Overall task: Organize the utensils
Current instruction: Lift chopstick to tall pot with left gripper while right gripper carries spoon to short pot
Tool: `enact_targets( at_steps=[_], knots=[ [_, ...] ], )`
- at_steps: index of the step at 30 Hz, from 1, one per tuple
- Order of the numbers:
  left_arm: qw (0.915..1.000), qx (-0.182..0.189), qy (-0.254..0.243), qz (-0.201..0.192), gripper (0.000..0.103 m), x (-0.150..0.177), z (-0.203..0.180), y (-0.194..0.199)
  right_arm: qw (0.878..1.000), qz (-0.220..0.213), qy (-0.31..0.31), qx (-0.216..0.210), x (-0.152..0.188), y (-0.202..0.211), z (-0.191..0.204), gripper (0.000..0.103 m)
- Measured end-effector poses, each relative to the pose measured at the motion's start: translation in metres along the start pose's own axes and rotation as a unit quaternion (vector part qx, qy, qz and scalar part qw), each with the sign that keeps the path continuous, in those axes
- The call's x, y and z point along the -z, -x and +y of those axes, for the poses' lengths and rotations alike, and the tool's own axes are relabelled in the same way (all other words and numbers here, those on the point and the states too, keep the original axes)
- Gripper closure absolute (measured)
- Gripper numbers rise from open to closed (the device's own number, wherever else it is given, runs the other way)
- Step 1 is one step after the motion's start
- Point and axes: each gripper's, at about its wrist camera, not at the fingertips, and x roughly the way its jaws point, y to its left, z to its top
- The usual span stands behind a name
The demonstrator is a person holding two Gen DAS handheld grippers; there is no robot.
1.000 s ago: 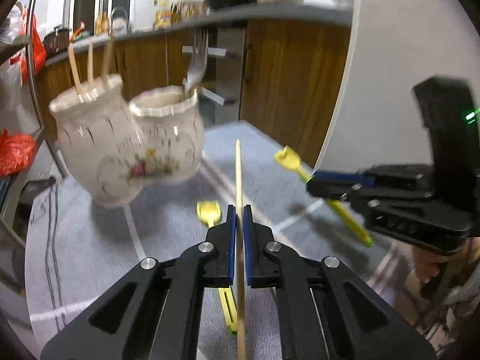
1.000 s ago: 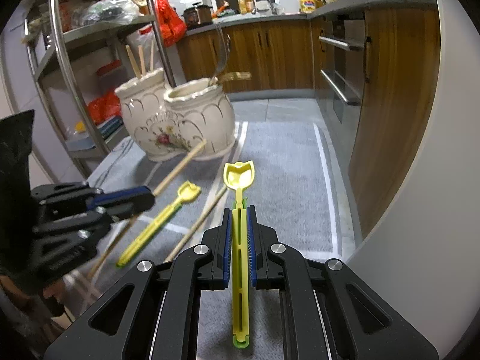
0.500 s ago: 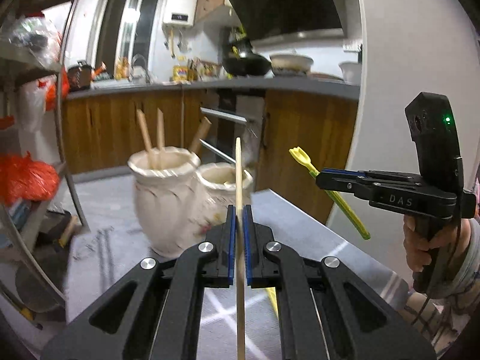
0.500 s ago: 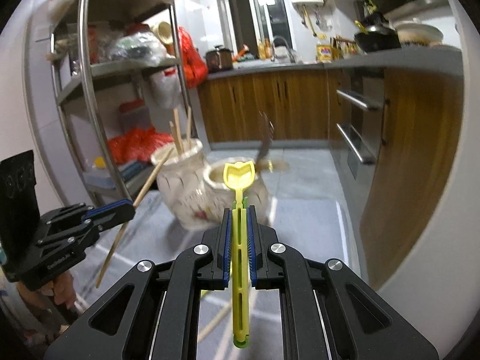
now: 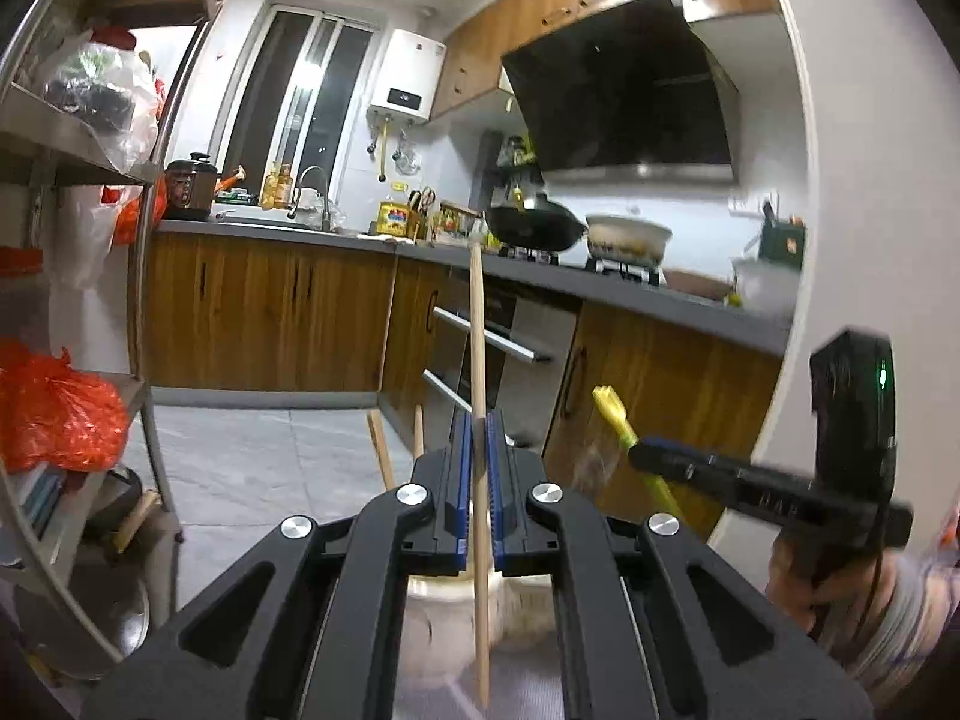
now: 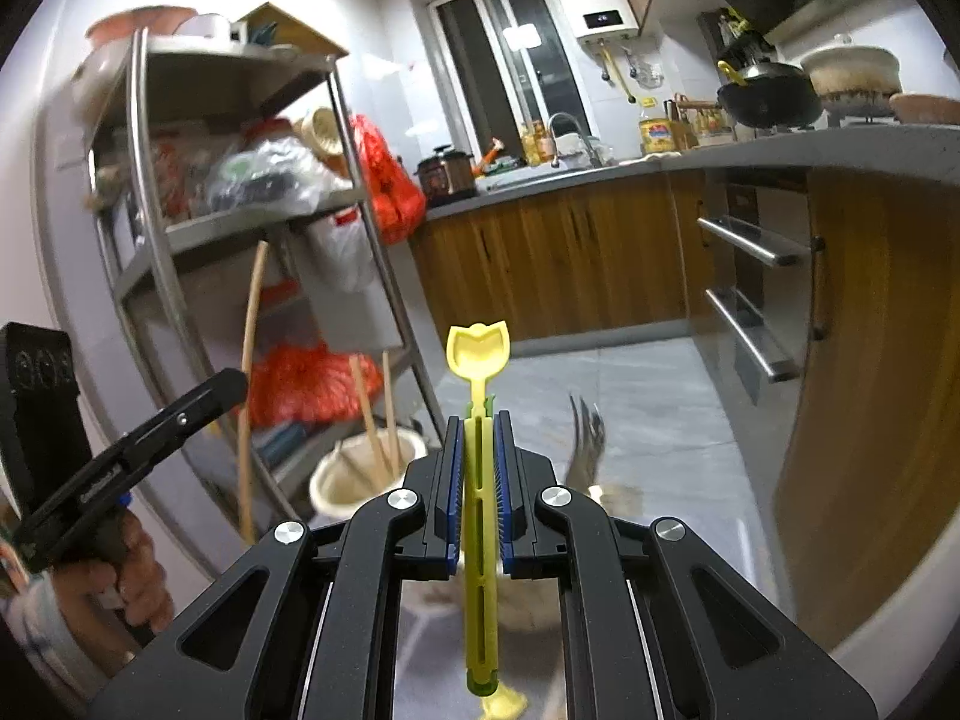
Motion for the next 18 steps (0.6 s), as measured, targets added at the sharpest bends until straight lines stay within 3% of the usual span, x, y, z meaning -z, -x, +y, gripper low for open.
enact_targets(
  at_steps=[8,18],
  knots=[
    [0.9995,-0.017,0.013,-0.024,0.098,-0.014,0.007,-0.031,1.000,-0.007,-0.002,-0.007,-0.005,-0.037,-0.001,0.092],
    [0.9989,-0.012,0.015,-0.043,0.098,-0.019,0.012,-0.026,1.000,-0.013,-0.003,-0.014,-0.001,-0.055,0.001,0.092]
  ],
)
